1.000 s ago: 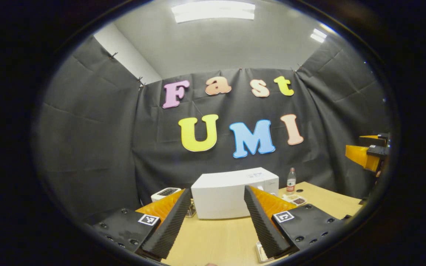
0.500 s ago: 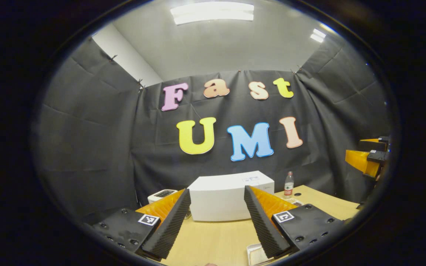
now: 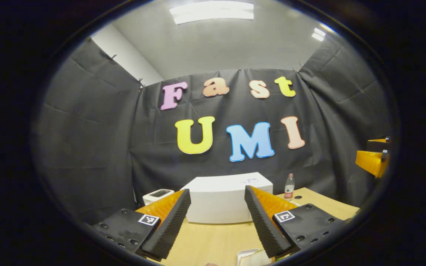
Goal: Open the microwave oven with the left hand, put the food in, and close the microwave oven.
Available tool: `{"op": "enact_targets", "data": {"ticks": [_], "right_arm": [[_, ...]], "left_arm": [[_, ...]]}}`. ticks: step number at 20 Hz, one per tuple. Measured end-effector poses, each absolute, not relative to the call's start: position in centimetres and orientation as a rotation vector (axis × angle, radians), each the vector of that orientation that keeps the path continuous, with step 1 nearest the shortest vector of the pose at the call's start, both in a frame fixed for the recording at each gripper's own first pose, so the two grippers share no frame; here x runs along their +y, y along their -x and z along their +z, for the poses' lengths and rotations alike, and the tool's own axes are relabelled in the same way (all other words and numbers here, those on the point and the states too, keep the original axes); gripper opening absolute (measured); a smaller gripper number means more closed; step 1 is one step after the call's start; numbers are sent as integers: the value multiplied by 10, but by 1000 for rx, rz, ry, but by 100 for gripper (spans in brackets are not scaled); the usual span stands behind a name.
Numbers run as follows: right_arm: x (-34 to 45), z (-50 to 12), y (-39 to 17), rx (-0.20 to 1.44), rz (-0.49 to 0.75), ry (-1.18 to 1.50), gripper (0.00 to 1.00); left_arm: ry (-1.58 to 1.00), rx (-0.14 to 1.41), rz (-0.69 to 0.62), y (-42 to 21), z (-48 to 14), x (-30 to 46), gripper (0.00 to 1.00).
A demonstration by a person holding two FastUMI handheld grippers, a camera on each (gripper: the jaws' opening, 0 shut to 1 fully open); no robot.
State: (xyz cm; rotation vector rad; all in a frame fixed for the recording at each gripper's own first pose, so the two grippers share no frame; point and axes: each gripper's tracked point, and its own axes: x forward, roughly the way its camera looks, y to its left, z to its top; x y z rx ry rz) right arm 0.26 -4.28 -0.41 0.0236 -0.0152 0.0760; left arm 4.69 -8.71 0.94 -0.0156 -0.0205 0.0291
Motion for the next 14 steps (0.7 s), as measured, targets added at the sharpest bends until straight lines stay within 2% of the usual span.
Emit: {"op": "enact_targets", "data": {"ticks": [12, 14], "right_arm": [[-46, -2, -47, 2, -75, -6, 98], [-47, -4, -55, 10, -113, -1, 98]], "left_arm": [[56, 29, -115, -196, -50, -144, 100], [61, 40, -142, -221, -62, -153, 97]]}}
